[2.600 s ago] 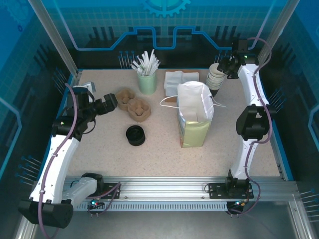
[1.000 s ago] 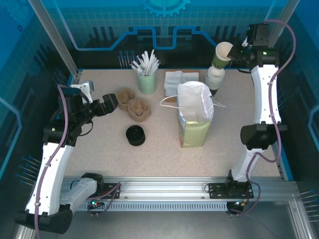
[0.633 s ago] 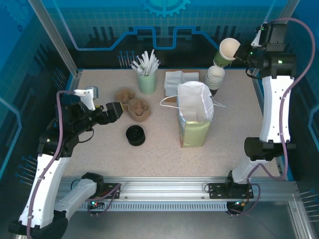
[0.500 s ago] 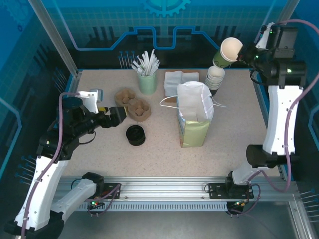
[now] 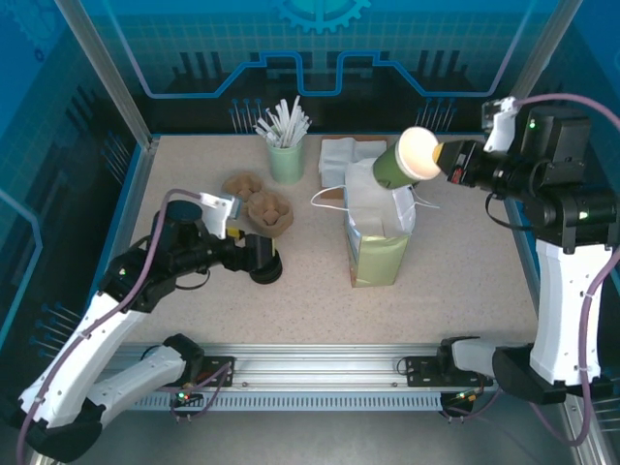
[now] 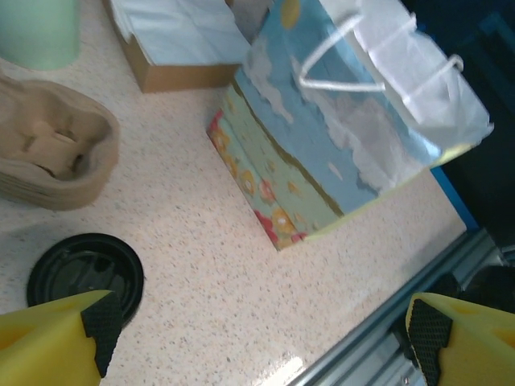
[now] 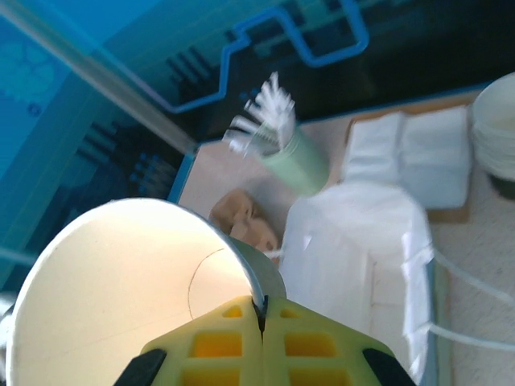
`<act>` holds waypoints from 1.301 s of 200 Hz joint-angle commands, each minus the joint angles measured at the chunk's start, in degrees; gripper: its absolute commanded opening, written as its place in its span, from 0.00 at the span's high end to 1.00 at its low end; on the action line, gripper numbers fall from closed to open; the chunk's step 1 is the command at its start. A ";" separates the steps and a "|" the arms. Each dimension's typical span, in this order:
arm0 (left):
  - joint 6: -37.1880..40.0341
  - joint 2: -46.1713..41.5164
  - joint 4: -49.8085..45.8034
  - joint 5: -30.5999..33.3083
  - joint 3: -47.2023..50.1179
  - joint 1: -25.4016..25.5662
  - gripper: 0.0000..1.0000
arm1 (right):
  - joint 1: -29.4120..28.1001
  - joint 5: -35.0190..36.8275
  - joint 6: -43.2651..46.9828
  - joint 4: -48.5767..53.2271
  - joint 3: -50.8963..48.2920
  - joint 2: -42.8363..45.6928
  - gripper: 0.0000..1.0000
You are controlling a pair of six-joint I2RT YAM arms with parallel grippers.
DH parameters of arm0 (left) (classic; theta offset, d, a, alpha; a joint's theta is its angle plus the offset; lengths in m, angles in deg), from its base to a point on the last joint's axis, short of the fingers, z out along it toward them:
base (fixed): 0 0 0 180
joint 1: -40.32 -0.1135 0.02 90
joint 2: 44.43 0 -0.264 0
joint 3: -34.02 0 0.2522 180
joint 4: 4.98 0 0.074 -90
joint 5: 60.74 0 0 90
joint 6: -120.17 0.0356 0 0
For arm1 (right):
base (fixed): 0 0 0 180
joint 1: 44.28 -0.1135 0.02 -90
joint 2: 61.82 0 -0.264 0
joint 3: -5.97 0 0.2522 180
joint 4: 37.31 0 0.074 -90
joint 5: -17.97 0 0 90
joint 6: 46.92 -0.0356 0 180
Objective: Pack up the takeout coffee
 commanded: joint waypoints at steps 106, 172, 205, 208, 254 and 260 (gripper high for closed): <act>-8.92 -1.11 1.83 23.63 12.27 2.81 0.01 | -40.31 14.75 -6.66 -18.44 -36.18 7.32 1.00; -14.23 -1.90 3.39 22.60 17.90 -0.46 0.01 | -52.46 31.07 -14.03 -30.89 -46.30 0.07 1.00; -15.01 -1.58 4.66 22.19 19.62 -0.76 0.01 | -54.30 35.07 -14.32 -33.24 -48.43 -3.29 1.00; -15.04 -1.53 4.71 22.17 19.73 -0.75 0.01 | -54.31 35.37 -14.48 -33.33 -48.61 -3.47 1.00; -15.58 -1.22 5.86 21.45 21.14 -0.96 0.02 | -53.11 38.59 -13.79 -35.36 -50.96 -6.15 1.00; -15.66 -1.24 5.90 21.45 21.29 -0.92 0.02 | -52.81 39.31 -13.41 -35.45 -50.88 -6.59 1.00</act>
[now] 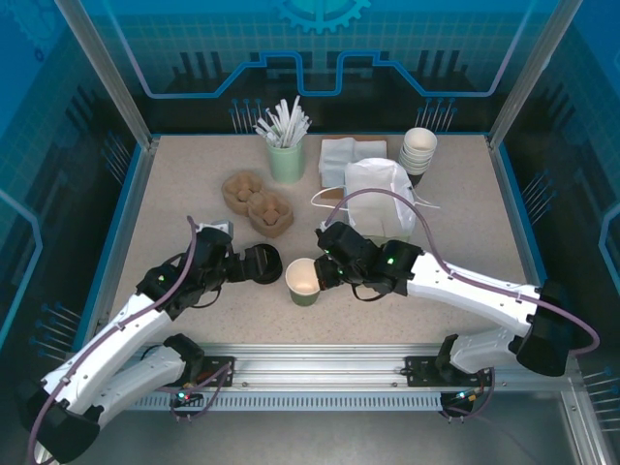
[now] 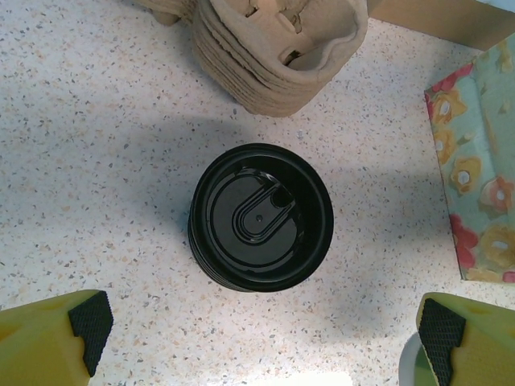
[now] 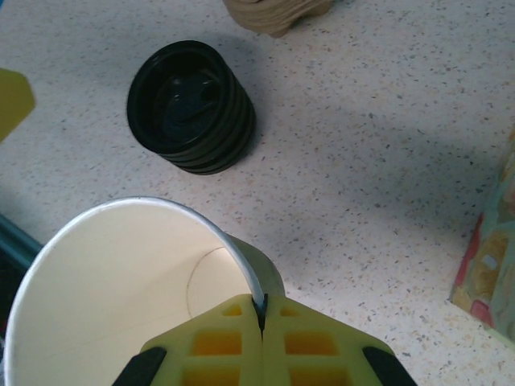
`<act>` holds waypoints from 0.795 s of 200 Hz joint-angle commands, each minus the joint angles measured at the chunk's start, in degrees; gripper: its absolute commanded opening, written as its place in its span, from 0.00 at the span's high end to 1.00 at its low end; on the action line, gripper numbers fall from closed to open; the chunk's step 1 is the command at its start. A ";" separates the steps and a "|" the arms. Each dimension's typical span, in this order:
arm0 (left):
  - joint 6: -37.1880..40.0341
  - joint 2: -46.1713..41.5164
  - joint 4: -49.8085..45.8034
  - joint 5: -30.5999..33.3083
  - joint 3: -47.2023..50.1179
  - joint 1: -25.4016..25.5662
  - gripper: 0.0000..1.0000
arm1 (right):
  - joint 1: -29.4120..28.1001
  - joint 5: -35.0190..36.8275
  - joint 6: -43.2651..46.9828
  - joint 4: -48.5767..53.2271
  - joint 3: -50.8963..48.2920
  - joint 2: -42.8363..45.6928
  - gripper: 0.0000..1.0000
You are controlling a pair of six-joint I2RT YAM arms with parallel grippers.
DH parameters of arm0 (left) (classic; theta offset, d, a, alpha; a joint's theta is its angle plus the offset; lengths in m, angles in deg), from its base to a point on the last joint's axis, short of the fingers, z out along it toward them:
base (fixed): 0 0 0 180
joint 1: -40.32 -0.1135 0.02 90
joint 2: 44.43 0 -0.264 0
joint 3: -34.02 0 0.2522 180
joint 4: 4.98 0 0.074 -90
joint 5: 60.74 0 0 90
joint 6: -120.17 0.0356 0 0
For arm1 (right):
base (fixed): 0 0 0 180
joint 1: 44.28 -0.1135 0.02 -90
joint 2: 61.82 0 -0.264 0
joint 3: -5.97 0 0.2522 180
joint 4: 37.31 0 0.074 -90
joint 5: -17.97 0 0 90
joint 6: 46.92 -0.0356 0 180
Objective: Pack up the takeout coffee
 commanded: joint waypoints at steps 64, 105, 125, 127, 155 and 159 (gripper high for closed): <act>-1.35 -0.11 0.84 0.05 2.04 -0.57 0.02 | 5.68 5.55 6.68 -6.11 0.49 -6.00 1.00; -1.23 -0.37 0.53 0.07 2.43 -0.65 0.02 | 8.96 4.63 10.38 -6.20 3.43 -9.28 1.00; -1.32 -0.48 0.30 0.07 2.45 -0.63 0.02 | 10.34 3.92 11.99 -6.96 3.90 -10.34 1.00; -1.24 -0.42 0.34 0.07 2.48 -0.67 0.02 | 10.41 3.79 12.10 -7.05 3.97 -10.39 1.00; -1.21 -0.42 0.13 0.16 2.64 -0.74 0.02 | 11.17 2.80 13.31 -7.07 5.48 -11.96 1.00; -1.21 -0.46 0.11 0.20 2.61 -0.69 0.02 | 11.25 2.74 13.43 -7.20 5.51 -12.22 1.00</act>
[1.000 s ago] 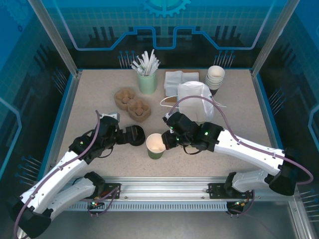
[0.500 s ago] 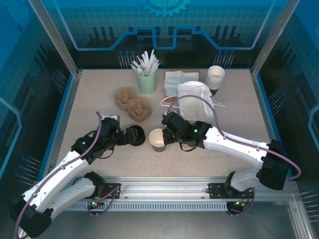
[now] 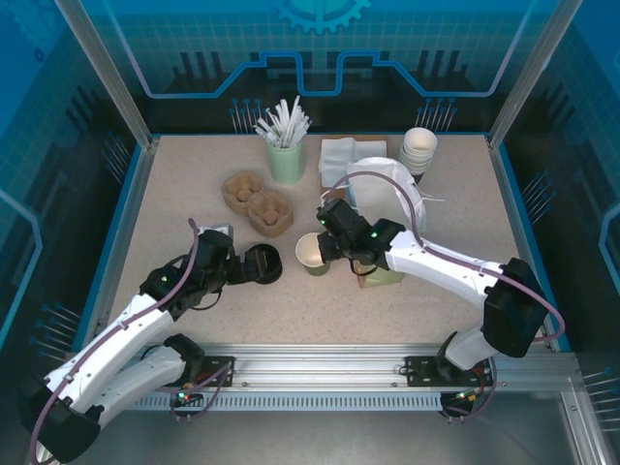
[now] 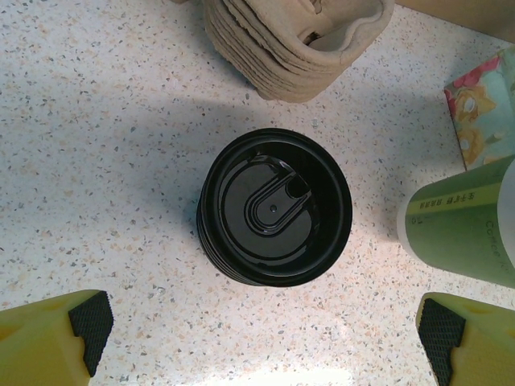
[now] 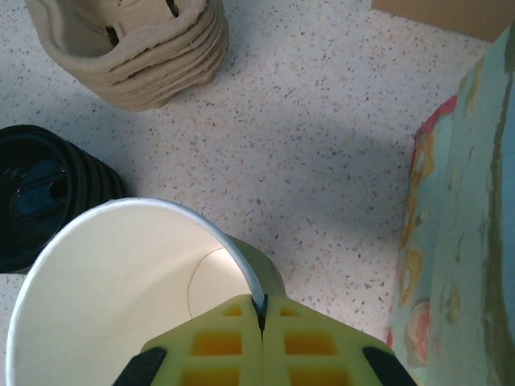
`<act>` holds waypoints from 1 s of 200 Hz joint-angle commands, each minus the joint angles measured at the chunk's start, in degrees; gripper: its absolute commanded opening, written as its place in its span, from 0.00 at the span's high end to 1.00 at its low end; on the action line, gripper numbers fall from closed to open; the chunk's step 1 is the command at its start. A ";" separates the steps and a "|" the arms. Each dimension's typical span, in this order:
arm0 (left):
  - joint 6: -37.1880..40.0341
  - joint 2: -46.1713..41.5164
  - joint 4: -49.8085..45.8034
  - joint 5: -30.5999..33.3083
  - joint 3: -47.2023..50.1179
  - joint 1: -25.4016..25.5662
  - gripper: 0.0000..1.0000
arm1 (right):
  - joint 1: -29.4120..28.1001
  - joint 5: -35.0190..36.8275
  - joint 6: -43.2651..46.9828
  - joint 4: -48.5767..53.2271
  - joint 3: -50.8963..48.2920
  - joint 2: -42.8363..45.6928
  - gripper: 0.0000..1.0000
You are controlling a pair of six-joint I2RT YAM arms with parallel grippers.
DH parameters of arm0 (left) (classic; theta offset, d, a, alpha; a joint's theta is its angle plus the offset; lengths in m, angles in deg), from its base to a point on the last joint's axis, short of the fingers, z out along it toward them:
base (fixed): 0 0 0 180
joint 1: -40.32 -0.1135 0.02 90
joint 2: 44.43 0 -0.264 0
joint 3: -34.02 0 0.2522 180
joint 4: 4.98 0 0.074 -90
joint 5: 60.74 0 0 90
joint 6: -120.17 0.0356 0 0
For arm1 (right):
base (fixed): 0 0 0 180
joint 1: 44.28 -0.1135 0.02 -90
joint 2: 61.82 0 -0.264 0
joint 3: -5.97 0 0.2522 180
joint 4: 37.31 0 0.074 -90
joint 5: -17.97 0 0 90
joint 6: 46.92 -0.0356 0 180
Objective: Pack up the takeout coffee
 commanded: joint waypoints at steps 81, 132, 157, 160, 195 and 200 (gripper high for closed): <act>-1.38 -0.71 -0.61 -0.36 1.10 -0.61 0.02 | -0.90 -4.92 -2.13 -2.09 1.93 -3.15 1.00; -2.99 -0.27 0.38 -1.15 1.86 -0.59 0.02 | -1.99 -5.42 -5.66 -1.46 -0.01 -2.97 1.00; -3.38 0.50 0.78 -1.59 1.89 -0.62 0.02 | -2.61 -4.86 -6.45 -1.05 -0.74 -3.16 1.00; -3.44 0.55 0.75 -1.67 1.87 -0.58 0.02 | -2.67 -4.68 -6.51 -1.02 -0.88 -3.15 1.00; -3.64 0.93 0.89 -1.77 1.95 -0.60 0.02 | -2.97 -3.01 -7.29 -0.17 -1.71 -3.32 1.00; -3.64 0.92 0.89 -1.77 1.95 -0.62 0.03 | -2.97 -2.93 -7.39 -0.15 -1.77 -3.42 1.00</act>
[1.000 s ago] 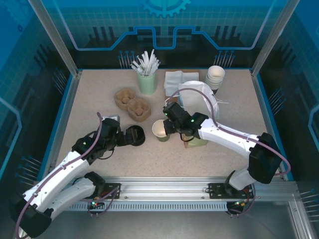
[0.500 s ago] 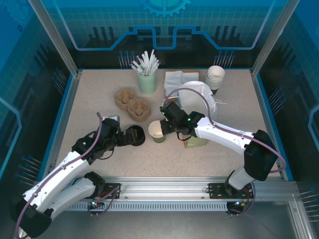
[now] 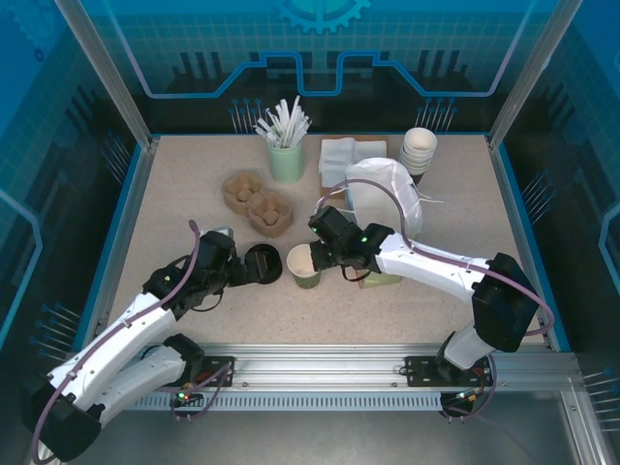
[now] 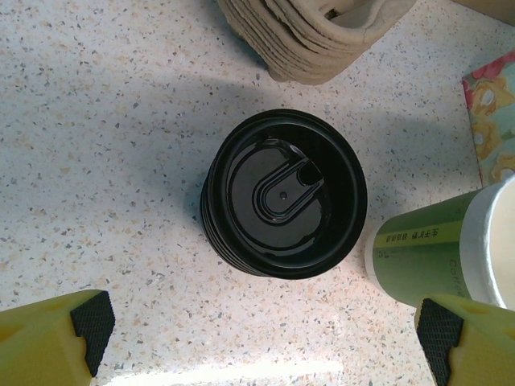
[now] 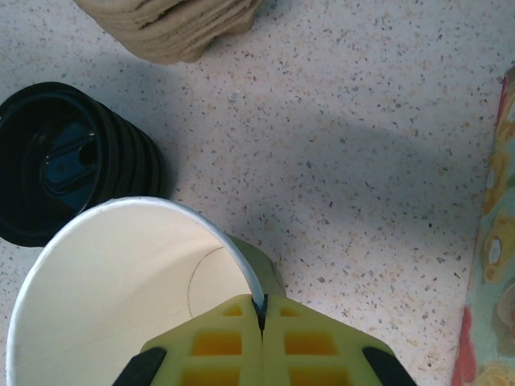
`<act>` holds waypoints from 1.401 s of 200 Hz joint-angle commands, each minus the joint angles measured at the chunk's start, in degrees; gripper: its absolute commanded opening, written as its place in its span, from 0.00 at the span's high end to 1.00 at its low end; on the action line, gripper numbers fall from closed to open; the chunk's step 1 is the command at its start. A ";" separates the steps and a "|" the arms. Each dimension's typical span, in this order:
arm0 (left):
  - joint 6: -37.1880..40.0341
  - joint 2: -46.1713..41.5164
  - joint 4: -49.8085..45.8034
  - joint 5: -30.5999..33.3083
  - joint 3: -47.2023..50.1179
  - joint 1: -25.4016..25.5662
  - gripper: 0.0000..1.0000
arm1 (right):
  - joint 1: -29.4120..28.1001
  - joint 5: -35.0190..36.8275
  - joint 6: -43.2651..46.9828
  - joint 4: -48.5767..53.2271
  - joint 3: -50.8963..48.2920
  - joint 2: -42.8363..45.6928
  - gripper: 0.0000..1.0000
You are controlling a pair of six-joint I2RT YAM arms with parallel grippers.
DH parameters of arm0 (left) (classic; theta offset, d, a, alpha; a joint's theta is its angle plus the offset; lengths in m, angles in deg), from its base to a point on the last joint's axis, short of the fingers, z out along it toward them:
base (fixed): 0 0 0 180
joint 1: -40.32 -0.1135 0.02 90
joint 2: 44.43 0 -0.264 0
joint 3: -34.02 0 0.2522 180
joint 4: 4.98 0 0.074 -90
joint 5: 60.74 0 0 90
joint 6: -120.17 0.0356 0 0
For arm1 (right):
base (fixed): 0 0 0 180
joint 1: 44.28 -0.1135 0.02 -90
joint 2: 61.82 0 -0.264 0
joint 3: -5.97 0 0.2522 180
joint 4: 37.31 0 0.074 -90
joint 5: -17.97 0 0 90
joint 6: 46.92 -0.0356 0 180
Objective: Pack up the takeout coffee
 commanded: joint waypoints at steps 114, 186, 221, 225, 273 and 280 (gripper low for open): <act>-1.14 0.15 -0.12 -1.13 0.09 -0.44 0.02 | 0.02 1.20 -1.45 1.14 0.44 -2.82 0.80; -0.96 1.35 0.38 -1.33 -0.39 -0.44 0.02 | 0.41 2.28 0.83 9.66 7.94 1.32 0.64; -0.41 1.93 0.43 -1.75 -1.03 -0.38 0.02 | 0.44 1.42 1.23 14.52 10.50 4.73 0.62; -0.36 1.99 0.42 -1.75 -1.11 -0.44 0.02 | 0.40 1.25 1.13 15.05 10.51 5.27 0.62; -0.16 2.69 0.95 -1.58 -0.90 -0.44 0.01 | 0.11 0.04 0.65 21.46 8.76 12.91 0.63; -0.24 2.92 1.18 -1.73 -0.77 -0.39 0.01 | -0.02 -0.35 0.50 21.98 7.96 14.08 0.63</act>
